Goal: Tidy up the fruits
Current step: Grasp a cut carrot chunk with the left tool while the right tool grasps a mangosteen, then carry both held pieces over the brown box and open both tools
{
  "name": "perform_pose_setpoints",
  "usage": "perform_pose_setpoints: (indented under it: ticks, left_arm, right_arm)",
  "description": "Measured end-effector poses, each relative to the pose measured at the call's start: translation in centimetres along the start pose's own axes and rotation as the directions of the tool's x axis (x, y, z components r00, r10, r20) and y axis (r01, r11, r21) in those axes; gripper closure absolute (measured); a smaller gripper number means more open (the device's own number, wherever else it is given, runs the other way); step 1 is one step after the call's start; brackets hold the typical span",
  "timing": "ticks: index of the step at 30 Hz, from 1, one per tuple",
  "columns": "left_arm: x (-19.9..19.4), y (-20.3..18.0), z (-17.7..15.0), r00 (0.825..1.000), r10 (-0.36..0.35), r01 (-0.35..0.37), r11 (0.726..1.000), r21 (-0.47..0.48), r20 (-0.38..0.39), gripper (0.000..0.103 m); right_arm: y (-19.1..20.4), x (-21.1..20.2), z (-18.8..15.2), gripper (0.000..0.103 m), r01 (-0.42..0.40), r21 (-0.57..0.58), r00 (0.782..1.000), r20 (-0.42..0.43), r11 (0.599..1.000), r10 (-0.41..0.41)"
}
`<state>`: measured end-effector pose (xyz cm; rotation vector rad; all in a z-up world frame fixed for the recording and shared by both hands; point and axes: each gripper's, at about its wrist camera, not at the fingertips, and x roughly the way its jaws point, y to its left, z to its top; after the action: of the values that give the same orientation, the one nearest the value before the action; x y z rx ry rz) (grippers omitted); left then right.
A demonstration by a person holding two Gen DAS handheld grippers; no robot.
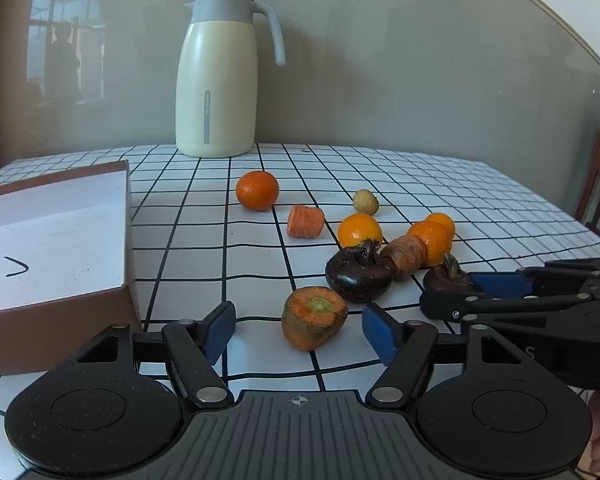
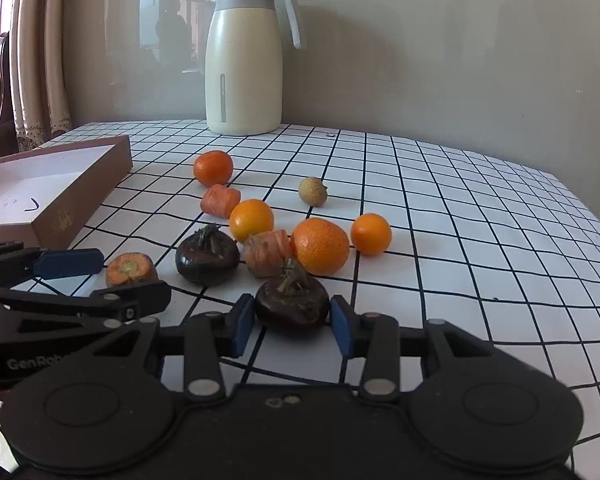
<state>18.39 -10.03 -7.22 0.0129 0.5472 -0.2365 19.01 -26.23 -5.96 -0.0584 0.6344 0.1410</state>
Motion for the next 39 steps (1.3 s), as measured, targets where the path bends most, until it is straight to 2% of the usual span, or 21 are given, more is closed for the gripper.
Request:
perform_pose_setpoints:
  ticks: [2,4,13,22,29,39]
  left_arm:
    - [0.2,-0.5,0.0,1.000,0.008,-0.008,1.000,0.029,0.001,0.058]
    - [0.2,-0.7,0.2,1.000,0.005,-0.005,0.999,0.033,0.003,0.068]
    - [-1.4,0.1,0.3,0.999,0.015,-0.015,1.000,0.014,0.043,0.068]
    - [-7.0,2.0,1.4,0.989,0.050,-0.053,0.998,0.019,0.139,0.068]
    - [-10.8,5.7,2.2,0.972,0.133,-0.133,0.991,-0.011,0.196,0.068]
    - [-15.5,12.0,1.7,0.930,0.272,-0.259,0.962,-0.083,0.249,0.068]
  right_arm:
    - [0.2,0.0,-0.1,0.070,0.004,-0.012,1.000,0.004,1.000,-0.004]
    - [0.2,0.0,0.0,0.071,0.005,-0.008,1.000,0.008,1.000,-0.005]
    - [0.1,-1.4,0.3,0.071,0.008,0.013,0.999,0.047,1.000,-0.009]
    - [1.8,-4.0,1.6,0.070,-0.031,0.026,0.992,0.119,0.999,0.028]
    - [4.8,-5.5,2.9,0.070,-0.096,-0.007,0.978,0.188,0.995,0.095]
    - [9.7,-6.5,4.4,0.070,-0.222,-0.084,0.939,0.251,0.971,0.236]
